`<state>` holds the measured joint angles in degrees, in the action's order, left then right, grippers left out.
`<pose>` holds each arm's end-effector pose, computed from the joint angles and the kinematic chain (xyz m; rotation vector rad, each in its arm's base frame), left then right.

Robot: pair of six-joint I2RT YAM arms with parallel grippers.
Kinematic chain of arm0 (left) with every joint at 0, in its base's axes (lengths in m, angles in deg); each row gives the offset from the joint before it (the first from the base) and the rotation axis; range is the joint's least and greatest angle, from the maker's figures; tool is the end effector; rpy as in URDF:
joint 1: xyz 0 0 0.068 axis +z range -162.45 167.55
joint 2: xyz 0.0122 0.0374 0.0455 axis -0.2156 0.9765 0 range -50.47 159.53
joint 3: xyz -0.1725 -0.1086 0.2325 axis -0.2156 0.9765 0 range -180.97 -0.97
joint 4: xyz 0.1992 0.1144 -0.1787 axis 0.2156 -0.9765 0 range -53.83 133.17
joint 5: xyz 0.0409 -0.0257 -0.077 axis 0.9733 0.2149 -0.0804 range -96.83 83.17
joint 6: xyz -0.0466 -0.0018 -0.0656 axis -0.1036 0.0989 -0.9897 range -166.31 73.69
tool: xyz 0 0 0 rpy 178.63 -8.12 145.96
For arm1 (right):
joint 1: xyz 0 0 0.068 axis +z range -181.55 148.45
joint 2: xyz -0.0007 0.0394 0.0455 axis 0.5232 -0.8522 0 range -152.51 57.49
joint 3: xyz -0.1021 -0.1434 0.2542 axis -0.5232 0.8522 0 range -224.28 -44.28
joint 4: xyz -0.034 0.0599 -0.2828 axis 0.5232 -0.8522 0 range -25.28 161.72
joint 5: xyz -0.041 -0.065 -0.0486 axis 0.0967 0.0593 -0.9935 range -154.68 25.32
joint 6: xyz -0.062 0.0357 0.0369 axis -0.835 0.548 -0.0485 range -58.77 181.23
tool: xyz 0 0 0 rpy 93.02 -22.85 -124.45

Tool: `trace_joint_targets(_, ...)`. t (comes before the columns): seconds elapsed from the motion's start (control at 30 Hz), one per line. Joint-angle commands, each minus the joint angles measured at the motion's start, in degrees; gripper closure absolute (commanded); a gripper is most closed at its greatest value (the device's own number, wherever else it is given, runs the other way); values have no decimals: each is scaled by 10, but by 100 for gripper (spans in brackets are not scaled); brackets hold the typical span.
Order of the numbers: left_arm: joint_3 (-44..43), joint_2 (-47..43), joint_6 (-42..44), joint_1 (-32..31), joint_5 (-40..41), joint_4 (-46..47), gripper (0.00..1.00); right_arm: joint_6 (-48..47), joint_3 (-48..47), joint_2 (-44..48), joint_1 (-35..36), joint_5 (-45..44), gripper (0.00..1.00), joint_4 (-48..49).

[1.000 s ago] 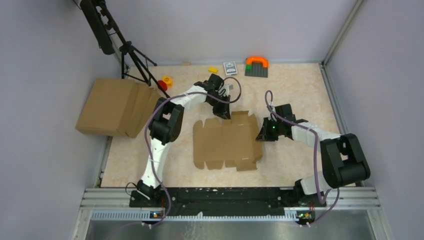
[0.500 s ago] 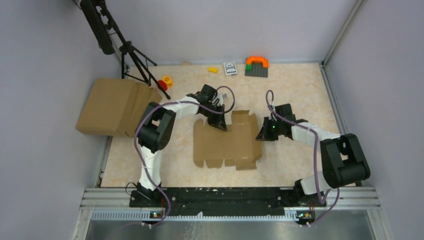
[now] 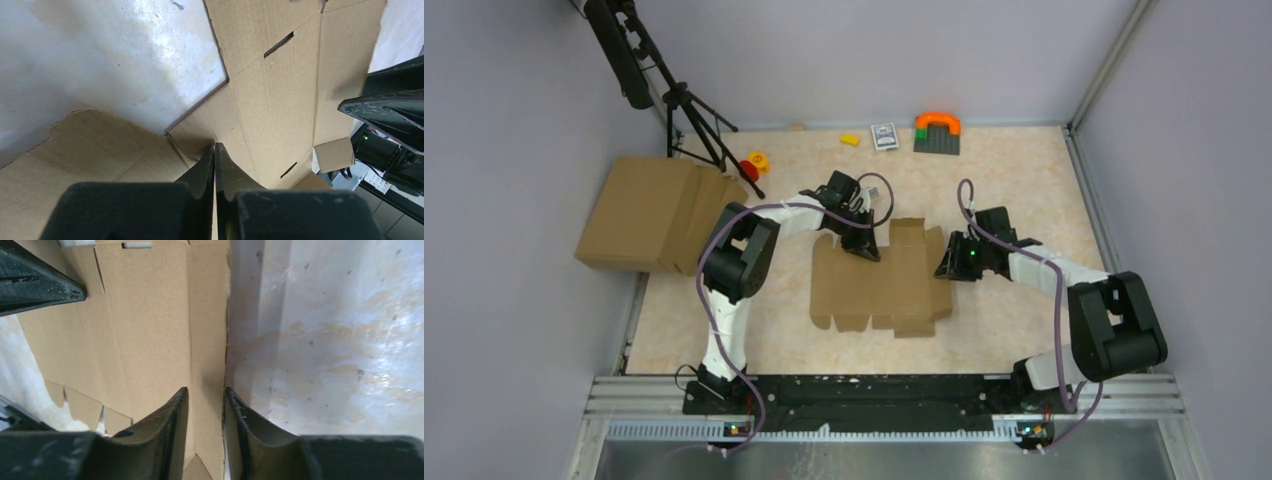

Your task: Fold the paper box

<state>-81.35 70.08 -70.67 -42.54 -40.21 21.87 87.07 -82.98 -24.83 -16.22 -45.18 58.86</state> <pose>0.4014 -0.2770 0.1246 0.3497 2.7584 -1.0617 0.2814 0.1013 0.1486 0.1053 2.6266 0.7002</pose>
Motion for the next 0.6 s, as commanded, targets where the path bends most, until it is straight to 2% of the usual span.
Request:
trace_joint_targets(0.0, -10, 24, 9, 0, 40, 2, 100, -16, -22, 37, 5, -52, 65, -14)
trace_joint_targets(0.13, -12, 22, 14, 0, 48, -5, 100, -37, -58, 29, 7, -99, 58, -41)
trace_joint_targets(0.23, -16, 23, 17, 0, 51, -8, 100, -36, -74, 14, 6, -131, 45, -26)
trace_joint_targets(0.33, -19, 24, 19, 0, 53, -11, 100, -26, -100, -16, -2, -134, 42, -15)
trace_joint_targets(0.47, -23, 26, 20, 0, 54, -15, 100, 15, -112, -47, -37, -116, 43, 28)
trace_joint_targets(0.57, -27, 27, 22, 0, 54, -17, 100, 43, -127, -92, -75, -78, 54, 64)
